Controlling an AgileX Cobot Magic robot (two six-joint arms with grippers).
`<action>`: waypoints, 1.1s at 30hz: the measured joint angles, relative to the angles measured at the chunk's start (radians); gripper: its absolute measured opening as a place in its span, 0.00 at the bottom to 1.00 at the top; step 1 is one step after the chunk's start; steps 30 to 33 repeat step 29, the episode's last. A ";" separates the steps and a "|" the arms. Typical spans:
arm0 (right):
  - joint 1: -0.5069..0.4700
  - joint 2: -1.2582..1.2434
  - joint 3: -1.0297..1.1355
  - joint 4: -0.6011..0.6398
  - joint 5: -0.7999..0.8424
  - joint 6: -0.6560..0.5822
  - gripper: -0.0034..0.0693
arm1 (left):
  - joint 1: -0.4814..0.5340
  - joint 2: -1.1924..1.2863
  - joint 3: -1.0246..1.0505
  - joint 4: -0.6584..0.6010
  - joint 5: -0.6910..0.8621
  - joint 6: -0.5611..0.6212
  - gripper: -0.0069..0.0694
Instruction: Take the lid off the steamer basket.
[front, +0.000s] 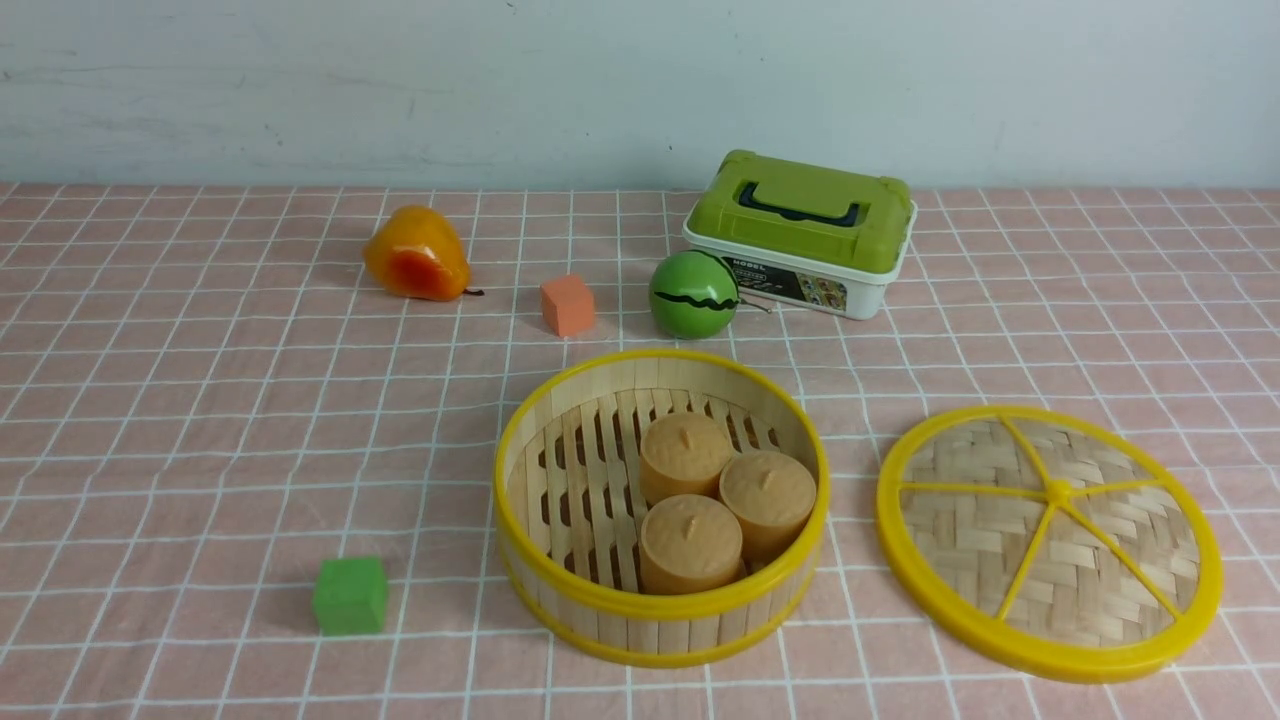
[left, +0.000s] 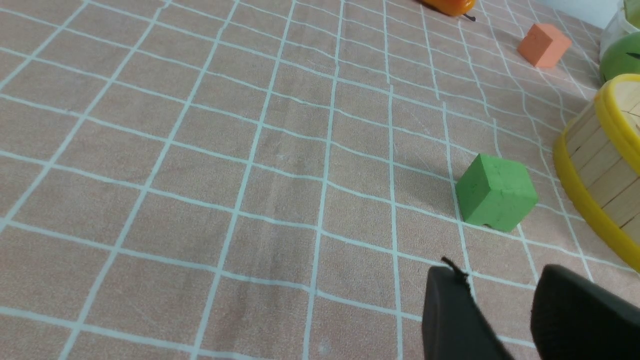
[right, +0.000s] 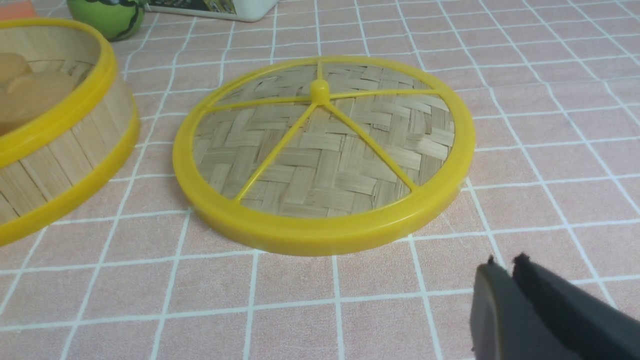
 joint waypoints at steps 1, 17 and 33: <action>0.000 0.000 0.000 0.000 0.000 0.000 0.07 | 0.000 0.000 0.000 0.000 0.000 0.000 0.40; 0.000 0.000 0.000 0.000 0.000 0.000 0.10 | 0.000 0.000 0.000 0.000 0.000 0.000 0.40; 0.000 0.000 0.000 0.000 0.000 0.000 0.13 | 0.000 0.000 0.000 0.000 0.000 0.000 0.40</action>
